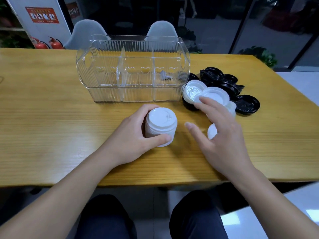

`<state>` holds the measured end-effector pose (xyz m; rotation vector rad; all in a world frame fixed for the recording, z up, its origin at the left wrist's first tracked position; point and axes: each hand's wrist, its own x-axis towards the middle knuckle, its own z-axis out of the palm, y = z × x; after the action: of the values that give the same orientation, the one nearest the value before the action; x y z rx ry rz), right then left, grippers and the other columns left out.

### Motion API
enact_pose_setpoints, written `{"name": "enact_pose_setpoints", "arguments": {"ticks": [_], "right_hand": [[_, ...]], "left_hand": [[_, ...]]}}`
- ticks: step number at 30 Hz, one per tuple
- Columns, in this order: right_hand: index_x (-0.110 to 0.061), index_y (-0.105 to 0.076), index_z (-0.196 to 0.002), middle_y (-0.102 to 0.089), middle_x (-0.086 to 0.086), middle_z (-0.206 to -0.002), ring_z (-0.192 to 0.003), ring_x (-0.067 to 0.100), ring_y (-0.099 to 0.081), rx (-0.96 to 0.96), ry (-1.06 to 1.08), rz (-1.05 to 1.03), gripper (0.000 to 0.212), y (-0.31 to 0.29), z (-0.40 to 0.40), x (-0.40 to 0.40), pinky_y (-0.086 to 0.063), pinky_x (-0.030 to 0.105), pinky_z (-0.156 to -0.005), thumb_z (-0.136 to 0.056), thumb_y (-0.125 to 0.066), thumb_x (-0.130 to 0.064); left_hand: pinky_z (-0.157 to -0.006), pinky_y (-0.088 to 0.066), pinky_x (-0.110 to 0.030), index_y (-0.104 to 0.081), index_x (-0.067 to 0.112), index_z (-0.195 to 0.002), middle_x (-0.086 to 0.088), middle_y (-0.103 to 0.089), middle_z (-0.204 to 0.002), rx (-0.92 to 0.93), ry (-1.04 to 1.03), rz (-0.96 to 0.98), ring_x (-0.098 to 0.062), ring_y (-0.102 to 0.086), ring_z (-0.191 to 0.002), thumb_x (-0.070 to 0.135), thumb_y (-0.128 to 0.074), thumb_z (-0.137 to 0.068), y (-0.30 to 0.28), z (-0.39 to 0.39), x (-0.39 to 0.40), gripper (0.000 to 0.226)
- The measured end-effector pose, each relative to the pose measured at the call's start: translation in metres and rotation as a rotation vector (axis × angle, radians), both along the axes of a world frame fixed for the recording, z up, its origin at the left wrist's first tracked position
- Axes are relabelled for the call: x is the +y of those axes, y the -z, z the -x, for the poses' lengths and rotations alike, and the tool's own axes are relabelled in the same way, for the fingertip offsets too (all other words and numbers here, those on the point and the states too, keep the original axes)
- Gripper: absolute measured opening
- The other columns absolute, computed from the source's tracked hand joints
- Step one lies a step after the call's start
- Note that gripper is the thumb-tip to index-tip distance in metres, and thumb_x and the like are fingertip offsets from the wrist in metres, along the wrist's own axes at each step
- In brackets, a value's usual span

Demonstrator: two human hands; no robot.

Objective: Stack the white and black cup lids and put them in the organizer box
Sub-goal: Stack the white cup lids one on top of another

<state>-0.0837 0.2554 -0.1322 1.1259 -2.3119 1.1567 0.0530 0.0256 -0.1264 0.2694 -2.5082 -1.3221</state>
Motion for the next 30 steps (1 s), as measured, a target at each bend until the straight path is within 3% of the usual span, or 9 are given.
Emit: {"name": "enact_pose_setpoints", "arguments": {"ticks": [5,9,14,21,26,30], "right_hand": [[-0.023,-0.054,-0.160,-0.039,0.001,-0.176,-0.165,0.021,-0.033,-0.114,0.225,0.010,0.070,0.006,0.014,0.028,-0.031,0.060,-0.131,-0.101,-0.076,-0.053],[-0.029,-0.048,-0.164,-0.033,-0.007,-0.179,-0.168,0.012,-0.026,-0.199,0.265,-0.001,0.073,0.007,0.020,0.040,-0.026,0.056,-0.135,-0.101,-0.075,-0.053],[-0.031,-0.038,-0.170,-0.039,-0.020,-0.172,-0.156,-0.003,-0.032,-0.442,0.242,0.066,0.084,0.002,0.028,0.041,-0.030,0.036,-0.132,-0.100,-0.079,-0.052],[-0.035,-0.032,-0.171,-0.045,-0.022,-0.168,-0.157,0.002,-0.041,-0.562,0.189,0.125,0.089,0.006,0.032,0.029,-0.039,0.046,-0.131,-0.098,-0.082,-0.047],[-0.035,-0.037,-0.165,-0.055,-0.017,-0.157,-0.147,0.004,-0.051,-0.571,0.131,0.146,0.081,0.005,0.020,0.007,-0.045,0.044,-0.125,-0.099,-0.083,-0.042],[-0.037,-0.039,-0.163,-0.052,-0.015,-0.158,-0.148,0.007,-0.049,-0.533,0.073,0.130,0.078,0.005,0.004,-0.015,-0.045,0.042,-0.124,-0.099,-0.083,-0.040]], "left_hand": [[-0.111,-0.058,-0.051,-0.059,0.042,-0.144,0.020,-0.074,-0.136,0.011,0.004,-0.028,-0.010,-0.072,-0.128,0.046,-0.100,-0.086,0.004,0.019,0.019,0.071],[-0.113,-0.058,-0.050,-0.059,0.043,-0.144,0.020,-0.074,-0.137,0.021,0.013,-0.051,-0.010,-0.072,-0.129,0.045,-0.101,-0.086,0.006,0.026,0.025,0.071],[-0.115,-0.057,-0.052,-0.059,0.041,-0.147,0.017,-0.073,-0.141,0.032,0.024,-0.062,-0.013,-0.071,-0.133,0.047,-0.101,-0.086,0.008,0.026,0.024,0.073],[-0.114,-0.057,-0.051,-0.059,0.039,-0.148,0.017,-0.073,-0.141,0.031,0.021,-0.057,-0.012,-0.071,-0.133,0.045,-0.100,-0.087,0.008,0.023,0.022,0.074],[-0.114,-0.058,-0.049,-0.060,0.039,-0.148,0.020,-0.074,-0.140,0.034,-0.011,-0.051,-0.009,-0.071,-0.133,0.044,-0.100,-0.087,0.006,0.016,0.015,0.073],[-0.113,-0.058,-0.048,-0.061,0.039,-0.147,0.021,-0.075,-0.137,0.045,-0.063,-0.038,-0.007,-0.072,-0.130,0.044,-0.100,-0.086,0.005,0.008,0.002,0.072]]}}
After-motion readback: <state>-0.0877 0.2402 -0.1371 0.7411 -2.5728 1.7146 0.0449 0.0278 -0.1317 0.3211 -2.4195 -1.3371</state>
